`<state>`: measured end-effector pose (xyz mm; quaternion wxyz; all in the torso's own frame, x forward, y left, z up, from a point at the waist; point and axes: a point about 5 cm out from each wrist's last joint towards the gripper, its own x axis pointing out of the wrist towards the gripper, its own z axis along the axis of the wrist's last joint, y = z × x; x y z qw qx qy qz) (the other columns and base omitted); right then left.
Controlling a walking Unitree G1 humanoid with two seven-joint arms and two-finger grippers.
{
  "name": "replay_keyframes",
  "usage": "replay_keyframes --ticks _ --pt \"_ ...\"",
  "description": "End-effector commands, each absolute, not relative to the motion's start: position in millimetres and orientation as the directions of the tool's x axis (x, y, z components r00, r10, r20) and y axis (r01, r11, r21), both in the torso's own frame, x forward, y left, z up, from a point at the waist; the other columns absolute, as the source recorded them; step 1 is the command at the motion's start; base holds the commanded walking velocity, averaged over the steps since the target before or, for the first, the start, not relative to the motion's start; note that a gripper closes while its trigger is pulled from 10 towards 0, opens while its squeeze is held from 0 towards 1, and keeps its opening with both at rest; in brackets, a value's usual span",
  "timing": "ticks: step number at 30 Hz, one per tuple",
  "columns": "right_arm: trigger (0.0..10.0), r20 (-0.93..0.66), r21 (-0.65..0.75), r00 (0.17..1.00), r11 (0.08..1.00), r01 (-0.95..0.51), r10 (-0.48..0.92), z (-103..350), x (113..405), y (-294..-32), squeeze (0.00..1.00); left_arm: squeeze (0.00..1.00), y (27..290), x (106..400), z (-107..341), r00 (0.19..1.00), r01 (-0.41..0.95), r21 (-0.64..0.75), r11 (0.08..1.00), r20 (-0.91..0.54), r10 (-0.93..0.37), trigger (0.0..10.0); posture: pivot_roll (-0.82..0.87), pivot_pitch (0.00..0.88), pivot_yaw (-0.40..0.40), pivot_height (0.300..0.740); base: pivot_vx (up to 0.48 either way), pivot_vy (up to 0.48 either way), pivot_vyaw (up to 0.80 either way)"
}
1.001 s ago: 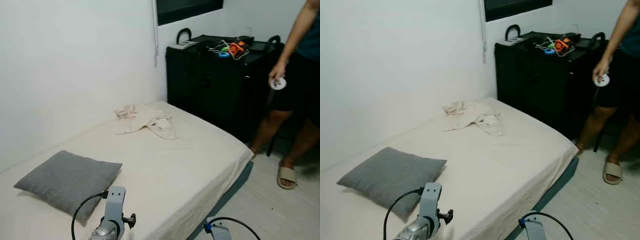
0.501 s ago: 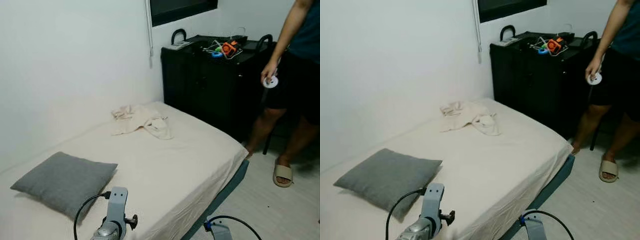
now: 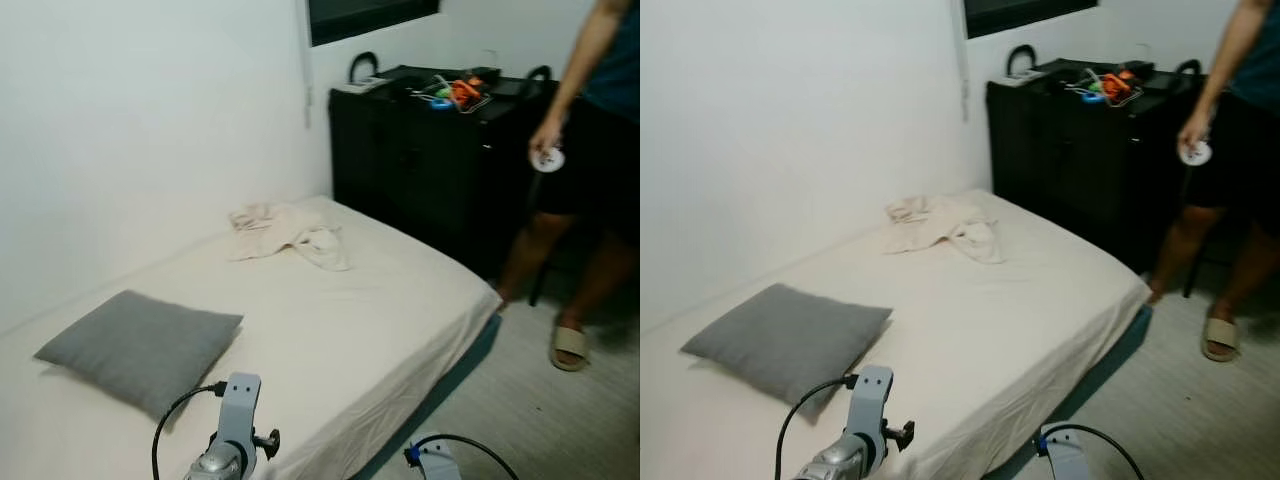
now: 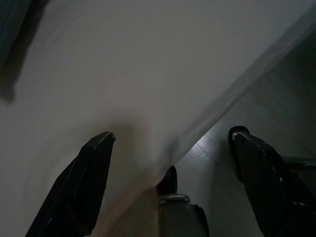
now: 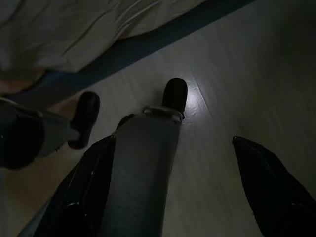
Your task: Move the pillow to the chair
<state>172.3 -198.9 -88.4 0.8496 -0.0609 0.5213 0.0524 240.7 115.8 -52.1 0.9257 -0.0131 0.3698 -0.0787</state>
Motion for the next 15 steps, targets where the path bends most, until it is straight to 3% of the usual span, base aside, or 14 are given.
replay_keyframes --ticks 1,9,13,15 --pt "10.0 -0.892 -0.041 0.45 0.986 -0.161 0.036 -88.5 173.1 -195.6 0.0 0.0 121.0 238.5 -54.1 0.707 0.128 -0.069 0.989 -0.693 -0.14 10.0 -0.1 0.0 0.054 0.74 0.0 0.0 0.0" --pt "10.0 -0.892 -0.038 0.45 0.987 -0.155 0.036 -88.8 172.6 -195.0 0.0 0.0 121.3 238.5 -54.3 0.703 0.128 -0.072 0.989 -0.697 -0.141 10.0 -0.1 0.0 0.058 0.74 0.0 0.0 0.0" --pt "10.0 -0.892 -0.036 0.45 0.988 -0.149 0.035 -89.0 172.1 -194.9 0.0 0.0 120.6 237.8 -54.9 0.698 0.128 -0.075 0.989 -0.702 -0.144 10.0 -0.1 0.0 0.06 0.74 -0.358 0.0 0.0" --pt "10.0 -0.892 -0.035 0.451 0.989 -0.147 0.035 -89.1 172.0 -194.9 0.0 0.0 119.8 237.8 -54.6 0.701 0.151 -0.059 0.987 -0.697 -0.149 10.0 -0.1 0.0 0.06 0.74 0.0 0.0 0.0"
